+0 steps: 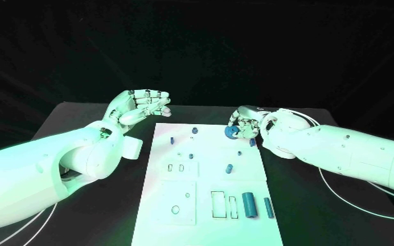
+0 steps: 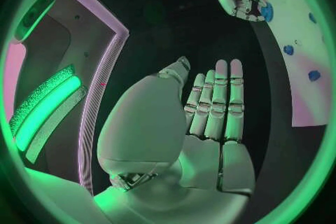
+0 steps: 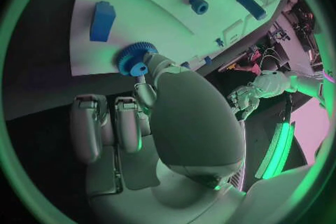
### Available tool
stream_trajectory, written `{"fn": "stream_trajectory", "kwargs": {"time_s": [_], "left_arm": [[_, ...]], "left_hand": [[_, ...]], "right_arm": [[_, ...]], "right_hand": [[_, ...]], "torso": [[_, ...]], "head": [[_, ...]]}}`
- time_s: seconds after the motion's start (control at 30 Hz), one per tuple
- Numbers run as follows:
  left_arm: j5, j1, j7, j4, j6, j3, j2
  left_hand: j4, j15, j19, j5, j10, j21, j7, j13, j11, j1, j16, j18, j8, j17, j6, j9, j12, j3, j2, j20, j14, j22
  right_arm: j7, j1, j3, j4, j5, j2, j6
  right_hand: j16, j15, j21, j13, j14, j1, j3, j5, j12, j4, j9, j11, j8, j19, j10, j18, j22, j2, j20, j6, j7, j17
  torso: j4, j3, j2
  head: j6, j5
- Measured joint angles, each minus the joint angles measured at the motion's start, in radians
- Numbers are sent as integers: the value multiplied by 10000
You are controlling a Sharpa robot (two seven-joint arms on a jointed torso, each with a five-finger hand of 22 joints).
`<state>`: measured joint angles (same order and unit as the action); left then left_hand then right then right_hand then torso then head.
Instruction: Assemble the parts on the task board
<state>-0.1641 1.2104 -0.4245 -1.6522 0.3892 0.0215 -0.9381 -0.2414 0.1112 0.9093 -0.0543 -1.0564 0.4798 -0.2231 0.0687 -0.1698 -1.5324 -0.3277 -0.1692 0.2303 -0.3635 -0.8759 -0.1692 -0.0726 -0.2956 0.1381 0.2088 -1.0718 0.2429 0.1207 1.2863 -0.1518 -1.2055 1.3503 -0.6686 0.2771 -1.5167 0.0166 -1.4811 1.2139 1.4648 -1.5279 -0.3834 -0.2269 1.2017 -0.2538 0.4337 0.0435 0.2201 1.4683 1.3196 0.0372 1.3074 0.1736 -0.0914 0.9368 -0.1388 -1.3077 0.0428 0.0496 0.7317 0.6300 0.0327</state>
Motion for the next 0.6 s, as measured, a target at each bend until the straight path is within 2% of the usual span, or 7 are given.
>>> {"fn": "stream_trajectory", "kwargs": {"time_s": [0.2,0.4,0.6], "left_arm": [[1,0,5,13,-5,0,0],[1,0,9,17,-8,0,10],[1,0,12,20,-13,0,50]], "left_hand": [[-3,0,0,0,0,17,0,-1,0,0,0,0,-11,-1,0,0,0,-3,0,0,0,0],[-28,0,0,0,0,64,0,0,0,0,0,-1,-58,-15,0,1,0,-28,0,0,0,13],[-28,0,0,0,0,64,0,-1,0,0,0,-1,-58,-15,0,2,0,-28,0,0,0,13]], "right_arm": [[7,37,-12,-678,461,-93,445],[75,197,5,-1342,1032,46,759],[316,229,4,-1736,1794,547,1047]], "right_hand": [[0,35,-79,110,36,299,-323,-20,84,27,1,-13,3,-38,84,1,-1,324,38,41,40,1],[0,35,-79,109,36,426,-390,66,84,25,4,-25,47,-38,97,0,7,410,37,85,82,1],[0,35,-120,141,35,572,-429,126,84,38,4,-25,48,-38,97,0,7,397,37,93,88,2]], "torso": [[-1,0,-4],[-9,0,-4],[12,7,-2]], "head": [[-29,-24],[-43,-48],[-45,-61]]}}
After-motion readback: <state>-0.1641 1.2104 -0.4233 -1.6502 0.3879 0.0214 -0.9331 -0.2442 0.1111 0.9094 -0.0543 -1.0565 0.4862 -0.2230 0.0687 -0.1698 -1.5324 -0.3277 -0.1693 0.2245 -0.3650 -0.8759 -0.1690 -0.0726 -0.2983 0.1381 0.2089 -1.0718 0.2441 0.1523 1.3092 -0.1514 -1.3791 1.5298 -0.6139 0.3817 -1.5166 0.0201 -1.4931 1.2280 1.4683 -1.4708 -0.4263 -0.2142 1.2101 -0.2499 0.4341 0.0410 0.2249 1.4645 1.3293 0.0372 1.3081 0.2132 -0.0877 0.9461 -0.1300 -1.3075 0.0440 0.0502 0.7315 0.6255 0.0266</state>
